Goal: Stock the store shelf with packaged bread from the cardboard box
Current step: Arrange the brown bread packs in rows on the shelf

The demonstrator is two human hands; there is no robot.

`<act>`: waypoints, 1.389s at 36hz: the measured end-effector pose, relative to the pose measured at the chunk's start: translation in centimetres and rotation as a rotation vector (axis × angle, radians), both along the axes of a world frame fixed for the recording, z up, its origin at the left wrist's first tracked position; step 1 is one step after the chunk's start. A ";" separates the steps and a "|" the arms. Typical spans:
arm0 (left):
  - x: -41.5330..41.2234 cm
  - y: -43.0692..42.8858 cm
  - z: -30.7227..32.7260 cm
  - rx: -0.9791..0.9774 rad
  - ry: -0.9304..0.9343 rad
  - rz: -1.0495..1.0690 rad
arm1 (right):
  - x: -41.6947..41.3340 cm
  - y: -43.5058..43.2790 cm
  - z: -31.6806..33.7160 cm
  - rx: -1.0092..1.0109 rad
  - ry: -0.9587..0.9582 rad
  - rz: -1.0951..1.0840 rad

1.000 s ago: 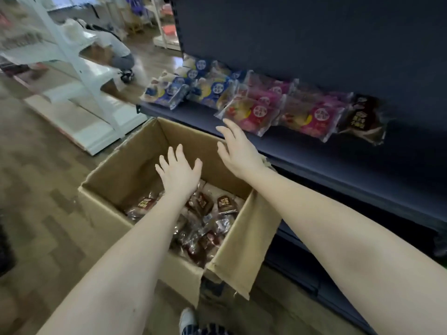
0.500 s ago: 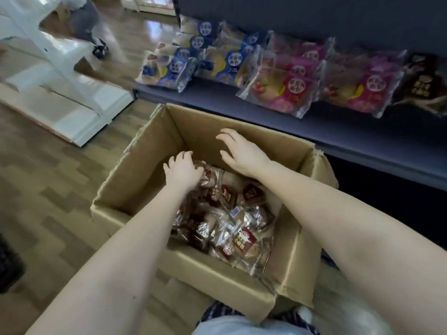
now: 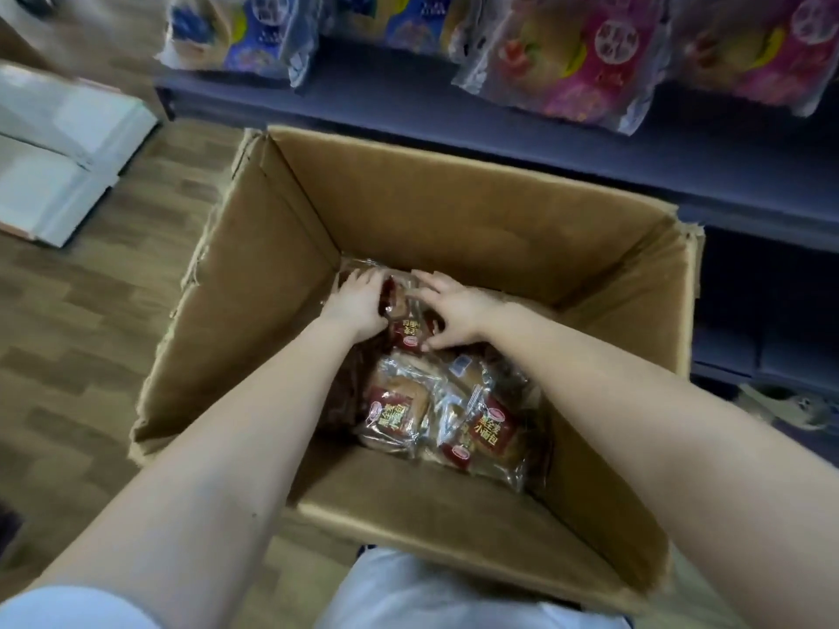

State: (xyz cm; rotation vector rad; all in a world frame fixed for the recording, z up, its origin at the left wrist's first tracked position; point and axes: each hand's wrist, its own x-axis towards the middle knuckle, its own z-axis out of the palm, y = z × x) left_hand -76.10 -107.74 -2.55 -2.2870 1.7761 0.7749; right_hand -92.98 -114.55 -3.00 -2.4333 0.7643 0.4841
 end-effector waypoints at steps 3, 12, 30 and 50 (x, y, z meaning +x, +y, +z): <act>0.6 0.1 -1.3 0.091 0.019 -0.073 | -1.0 -0.5 -0.1 0.046 0.158 0.070; 0.5 -0.6 -1.6 0.086 -0.090 -0.065 | -1.0 -1.0 -0.5 -0.132 0.095 0.103; -1.0 -0.8 1.0 0.174 -0.175 -0.068 | -1.2 -0.8 1.4 -0.157 0.156 0.035; -3.4 1.8 16.9 -0.443 -0.316 0.310 | -2.7 -1.8 18.3 -0.343 -0.281 0.033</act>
